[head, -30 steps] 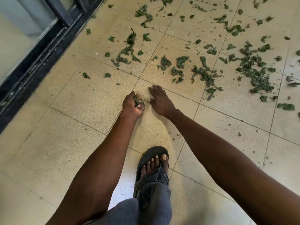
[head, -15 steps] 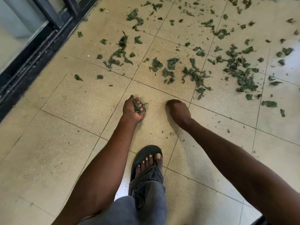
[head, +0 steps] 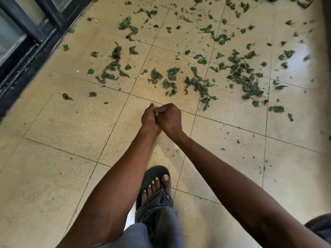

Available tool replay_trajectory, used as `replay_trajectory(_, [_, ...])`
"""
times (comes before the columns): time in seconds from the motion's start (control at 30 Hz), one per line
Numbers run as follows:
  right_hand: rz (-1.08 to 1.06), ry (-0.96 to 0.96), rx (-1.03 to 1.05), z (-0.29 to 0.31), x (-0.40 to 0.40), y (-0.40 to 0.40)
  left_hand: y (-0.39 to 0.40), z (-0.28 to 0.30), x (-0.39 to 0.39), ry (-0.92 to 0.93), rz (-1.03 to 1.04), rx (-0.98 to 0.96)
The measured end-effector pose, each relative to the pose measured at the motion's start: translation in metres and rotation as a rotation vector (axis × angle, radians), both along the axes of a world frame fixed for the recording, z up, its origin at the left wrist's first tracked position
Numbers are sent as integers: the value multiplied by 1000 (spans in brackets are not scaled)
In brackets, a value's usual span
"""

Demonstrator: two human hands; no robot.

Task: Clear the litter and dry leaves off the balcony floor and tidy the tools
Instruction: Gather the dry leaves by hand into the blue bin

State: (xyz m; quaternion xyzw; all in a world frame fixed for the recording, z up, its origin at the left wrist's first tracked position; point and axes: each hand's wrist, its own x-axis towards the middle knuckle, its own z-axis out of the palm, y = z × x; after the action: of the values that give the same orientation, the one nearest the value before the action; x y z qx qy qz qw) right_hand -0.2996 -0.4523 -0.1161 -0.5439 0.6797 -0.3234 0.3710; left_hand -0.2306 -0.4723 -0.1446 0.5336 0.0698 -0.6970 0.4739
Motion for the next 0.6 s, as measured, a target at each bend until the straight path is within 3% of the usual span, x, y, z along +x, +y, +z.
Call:
replay_trajectory(0.07, [-1,51,10,0,-4,-6,-2,-2,-6,50,-54,-17])
replay_trajectory(0.2, [17,335,25,2,-22,-20,-11,4,-23,34,-140,25])
replay_trajectory(0.27, [103,219,166,3,-42,-35,-18,4,-30,-43,-187,52])
replay_trajectory(0.33, [255,-71,331,10,-69,-49,-28,4,-34,-82,-205,70])
replay_trajectory(0.4, [310,-147,332,18,-97,-68,-40,3,-36,-94,-234,82])
replay_trajectory(0.53, [198,168,226,10,-137,-125,-64,-1,-42,-76,-273,60])
replay_trajectory(0.6, [260,391,268,3,-149,-156,-72,1,-47,-82,-314,55])
